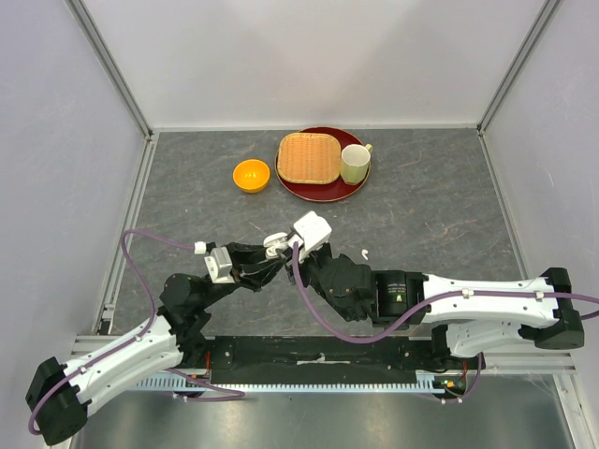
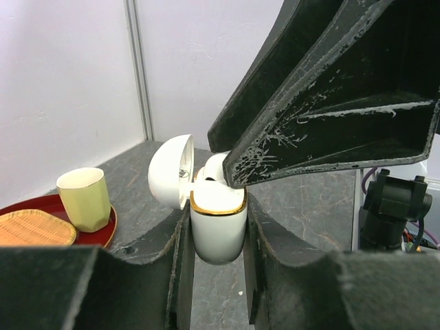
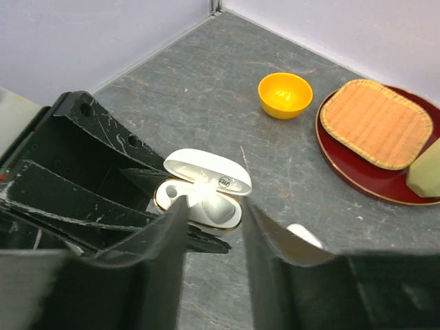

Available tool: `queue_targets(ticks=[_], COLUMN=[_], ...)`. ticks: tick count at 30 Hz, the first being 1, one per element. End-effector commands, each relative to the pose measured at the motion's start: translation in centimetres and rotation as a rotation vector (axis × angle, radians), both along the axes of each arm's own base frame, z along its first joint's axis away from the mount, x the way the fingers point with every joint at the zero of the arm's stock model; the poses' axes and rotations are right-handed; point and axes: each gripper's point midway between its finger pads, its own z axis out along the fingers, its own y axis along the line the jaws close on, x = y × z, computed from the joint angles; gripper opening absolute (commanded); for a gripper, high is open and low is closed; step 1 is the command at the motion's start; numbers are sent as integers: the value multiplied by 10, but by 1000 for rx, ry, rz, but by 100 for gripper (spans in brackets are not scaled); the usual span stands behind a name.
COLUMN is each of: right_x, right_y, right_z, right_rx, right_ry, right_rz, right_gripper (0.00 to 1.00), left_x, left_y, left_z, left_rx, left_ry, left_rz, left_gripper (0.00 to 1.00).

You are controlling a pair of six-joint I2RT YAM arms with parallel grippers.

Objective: Insert the wireless bluetooth earbuds into the charging case
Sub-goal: Place the earbud in the charging case.

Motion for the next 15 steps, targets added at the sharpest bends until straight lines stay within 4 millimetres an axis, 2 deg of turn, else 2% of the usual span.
queue_targets(ticks=[1,3,4,9,12,13,15], right_x=[-6,-6,-6,3,7,10,18], right_y=[4,1,-1,-23,-44,-56,-72], right_z=[17,22,25,54,72,83,86], right_rx=[61,82,93,219,318,368,429], right_ry=[25,30,31,35,44,44,54], right_rz=[29,28,22,-37,-76,-90,-135], right_gripper=[52,58,64,85,90,92,96], left_x=[-2,-2,-2,-2,-2,-2,-2], left_y=[5,4,4,4,4,4,4], left_z=[19,19,19,17,16,16,14], left_rx=[-55,-55,-56,-50,-49,-47,-46], left_ry=[-54,-55,-54,-48,-46,-44,-40], left_rz=[13,11,11,10,8,8,9], left_gripper=[2,2,2,2,2,2,2])
